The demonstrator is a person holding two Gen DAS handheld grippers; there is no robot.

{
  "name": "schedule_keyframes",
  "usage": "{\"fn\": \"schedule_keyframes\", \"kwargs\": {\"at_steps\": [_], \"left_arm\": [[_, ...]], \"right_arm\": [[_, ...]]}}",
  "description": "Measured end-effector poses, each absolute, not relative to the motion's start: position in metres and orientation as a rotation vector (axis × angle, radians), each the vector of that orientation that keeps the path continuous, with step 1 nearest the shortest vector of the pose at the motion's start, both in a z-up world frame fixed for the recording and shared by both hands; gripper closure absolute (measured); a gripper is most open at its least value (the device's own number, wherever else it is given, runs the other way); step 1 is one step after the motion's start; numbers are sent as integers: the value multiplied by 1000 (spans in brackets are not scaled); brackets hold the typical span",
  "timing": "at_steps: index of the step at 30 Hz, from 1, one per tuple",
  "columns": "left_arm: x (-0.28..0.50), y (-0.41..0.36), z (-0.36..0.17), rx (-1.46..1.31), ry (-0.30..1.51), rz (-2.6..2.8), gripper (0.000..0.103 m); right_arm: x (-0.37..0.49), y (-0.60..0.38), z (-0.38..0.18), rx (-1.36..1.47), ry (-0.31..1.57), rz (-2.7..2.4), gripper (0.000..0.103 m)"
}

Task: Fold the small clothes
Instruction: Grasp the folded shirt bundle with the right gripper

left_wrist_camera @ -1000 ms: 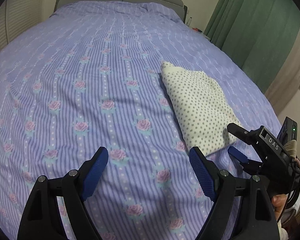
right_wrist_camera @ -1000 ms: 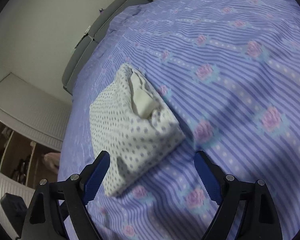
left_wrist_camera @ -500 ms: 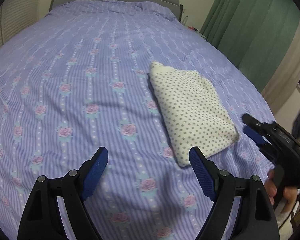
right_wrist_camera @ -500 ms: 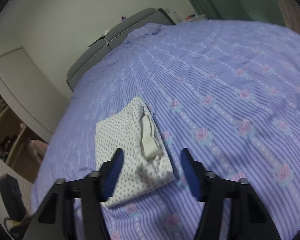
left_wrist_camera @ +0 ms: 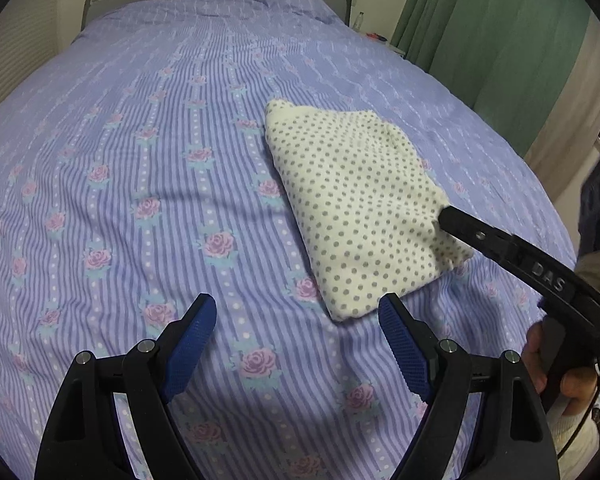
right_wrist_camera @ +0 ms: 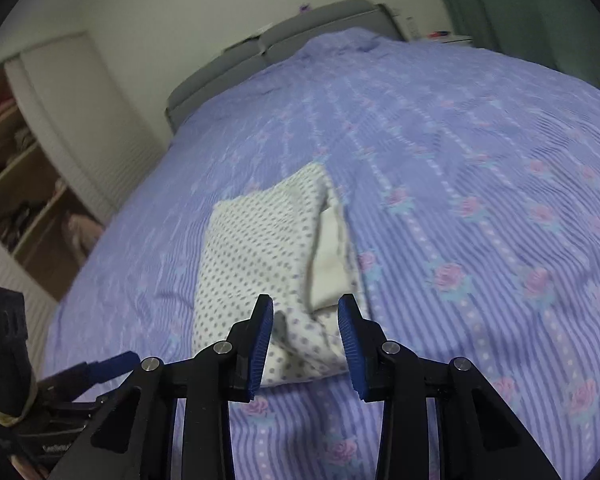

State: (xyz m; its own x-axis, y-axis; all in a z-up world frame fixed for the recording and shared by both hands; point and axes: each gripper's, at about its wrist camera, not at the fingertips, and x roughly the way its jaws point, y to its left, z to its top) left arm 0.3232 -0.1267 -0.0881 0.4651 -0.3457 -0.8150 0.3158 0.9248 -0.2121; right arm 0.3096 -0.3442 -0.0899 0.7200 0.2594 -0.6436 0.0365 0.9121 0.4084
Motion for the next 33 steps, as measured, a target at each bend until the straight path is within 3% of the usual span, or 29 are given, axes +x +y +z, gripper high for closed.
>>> {"fn": "schedule_keyframes", "kwargs": {"at_steps": [14,17,18,23,26,27,29,31,33], "left_arm": [[322,-116,-88,-78,1012,-408,20],[323,-116,-89,-77,1016,-406,20],[324,-116,-89,-79,1015,-406,20],[325,-112,-90,-93,1017,-404,20],[326,-111,-92,-93,1028,-399,20],[326,-111,-91,-93,1027,-399,20],[325,-109,-91,-94,1021,-399,20],[325,-105,-91,-87,1018,-395,20],[325,-102,-91,-81,1012,-385,20]], "right_arm": [[356,-359,-102,578,838,157,69],[358,-348,-99,508,845,163,81],[358,-343,-97,474,851,165,91],[347,-340,-78,388,791,105,92],[353,-341,-86,350,849,50,92],[355,-341,-90,341,869,38,89],[350,-344,-95,364,878,18,73],[337,-352,-93,394,844,-54,40],[316,-358,-88,407,791,-123,36]]}}
